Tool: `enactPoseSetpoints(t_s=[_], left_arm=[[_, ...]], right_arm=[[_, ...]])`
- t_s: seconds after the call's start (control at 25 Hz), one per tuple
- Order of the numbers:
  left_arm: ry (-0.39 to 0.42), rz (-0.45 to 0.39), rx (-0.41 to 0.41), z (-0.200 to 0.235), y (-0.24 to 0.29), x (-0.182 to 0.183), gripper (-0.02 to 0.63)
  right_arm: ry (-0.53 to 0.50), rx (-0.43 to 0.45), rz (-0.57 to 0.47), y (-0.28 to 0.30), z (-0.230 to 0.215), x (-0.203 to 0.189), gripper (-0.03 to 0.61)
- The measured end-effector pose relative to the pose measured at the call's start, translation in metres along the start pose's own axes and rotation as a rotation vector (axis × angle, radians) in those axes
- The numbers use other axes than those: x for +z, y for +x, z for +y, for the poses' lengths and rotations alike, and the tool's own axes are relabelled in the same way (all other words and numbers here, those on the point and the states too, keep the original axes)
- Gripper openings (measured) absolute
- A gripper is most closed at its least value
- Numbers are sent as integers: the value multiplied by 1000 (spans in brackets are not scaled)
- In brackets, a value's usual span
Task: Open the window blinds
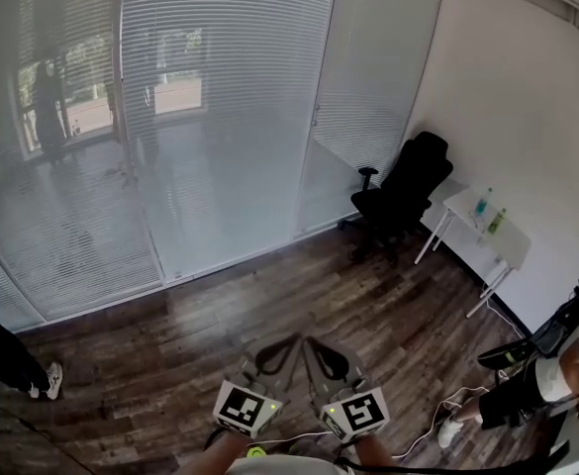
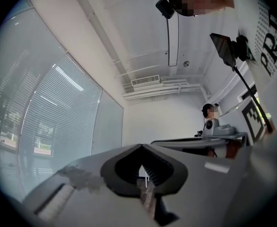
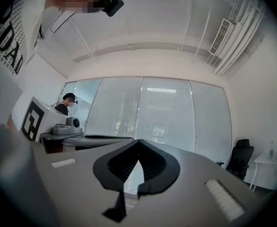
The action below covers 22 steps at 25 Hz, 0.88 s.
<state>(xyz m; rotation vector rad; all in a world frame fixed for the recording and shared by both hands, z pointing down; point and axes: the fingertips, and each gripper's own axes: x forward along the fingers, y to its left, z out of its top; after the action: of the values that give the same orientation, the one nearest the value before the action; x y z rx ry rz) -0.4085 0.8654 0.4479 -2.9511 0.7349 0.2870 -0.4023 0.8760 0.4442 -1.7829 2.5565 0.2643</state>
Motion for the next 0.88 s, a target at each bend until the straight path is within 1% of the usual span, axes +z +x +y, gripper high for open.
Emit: enactPoseSetpoints(t_s=[0.04,0.16,0.28,0.44,0.56,0.72,0.8,0.88], left_arm=[[0,-6,1,1,1,1,-8],[39,-15,-9,6,6,-1,-8],[57,-26,-13,14,12,-3,-8],[51,-56,-9,16,25,6,-8],[53,-62,2,22,37,3,-8],[47,-37,13,28,59,-9,-8],[29,-38,18,31,73,-13,-8],[43,-4,10,35,88,-24,-8]], right_arm=[[-1,-6,0,1,0,0,8],[-17,-19,2,6,-7,-2,8],[-34,-28,-1,15,-12,-2,8],[-18,-29,-7,20,-23,2,8],[-12,-30,-1,27,-34,-5,8],[-14,-22,7,37,-56,-13,8],[-29,-28,7,42,-71,-17,8],[-33,-31,11,48,-86,-21,8]])
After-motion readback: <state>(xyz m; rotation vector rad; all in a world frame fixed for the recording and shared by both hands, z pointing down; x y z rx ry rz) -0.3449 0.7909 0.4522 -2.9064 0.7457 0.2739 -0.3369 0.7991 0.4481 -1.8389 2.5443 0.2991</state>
